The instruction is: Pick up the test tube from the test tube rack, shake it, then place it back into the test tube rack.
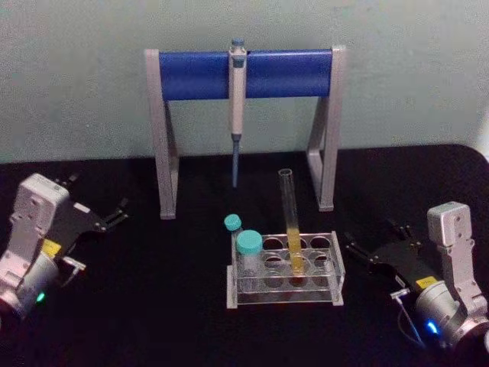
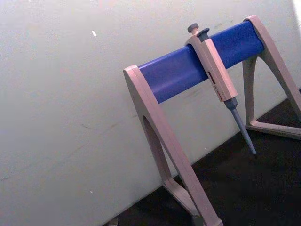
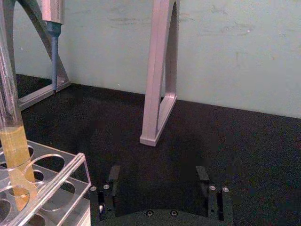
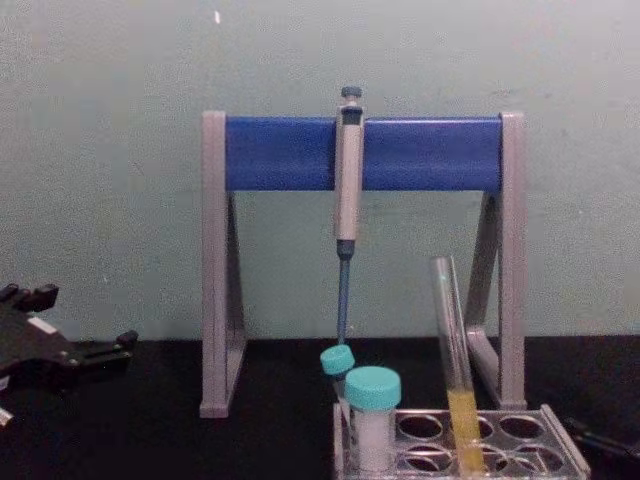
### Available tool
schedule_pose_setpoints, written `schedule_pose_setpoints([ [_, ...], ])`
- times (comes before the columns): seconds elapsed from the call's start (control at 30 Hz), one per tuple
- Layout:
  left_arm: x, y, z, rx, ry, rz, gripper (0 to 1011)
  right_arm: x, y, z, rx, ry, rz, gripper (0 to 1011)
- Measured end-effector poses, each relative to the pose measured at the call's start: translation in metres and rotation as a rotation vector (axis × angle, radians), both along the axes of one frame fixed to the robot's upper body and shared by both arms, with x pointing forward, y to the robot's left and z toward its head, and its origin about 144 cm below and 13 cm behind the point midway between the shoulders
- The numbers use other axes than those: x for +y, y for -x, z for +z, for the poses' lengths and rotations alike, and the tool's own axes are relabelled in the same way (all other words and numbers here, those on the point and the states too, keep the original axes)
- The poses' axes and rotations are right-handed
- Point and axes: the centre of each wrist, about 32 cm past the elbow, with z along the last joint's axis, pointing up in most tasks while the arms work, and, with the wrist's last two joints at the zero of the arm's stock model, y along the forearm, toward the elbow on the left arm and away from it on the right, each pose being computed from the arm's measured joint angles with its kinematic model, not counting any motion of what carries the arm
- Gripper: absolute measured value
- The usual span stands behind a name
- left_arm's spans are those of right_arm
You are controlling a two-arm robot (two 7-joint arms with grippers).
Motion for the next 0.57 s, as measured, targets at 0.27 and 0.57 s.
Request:
schedule_pose_setpoints([
  [0.27, 0.0, 0.0, 0.0, 0.0, 0.0, 0.0, 1010, 0.0, 0.0, 0.0, 0.0, 0.0, 0.0, 1000],
  [0.57, 0.0, 0.0, 0.0, 0.0, 0.0, 0.0, 1010, 0.0, 0.0, 0.0, 0.0, 0.0, 0.0, 1000],
])
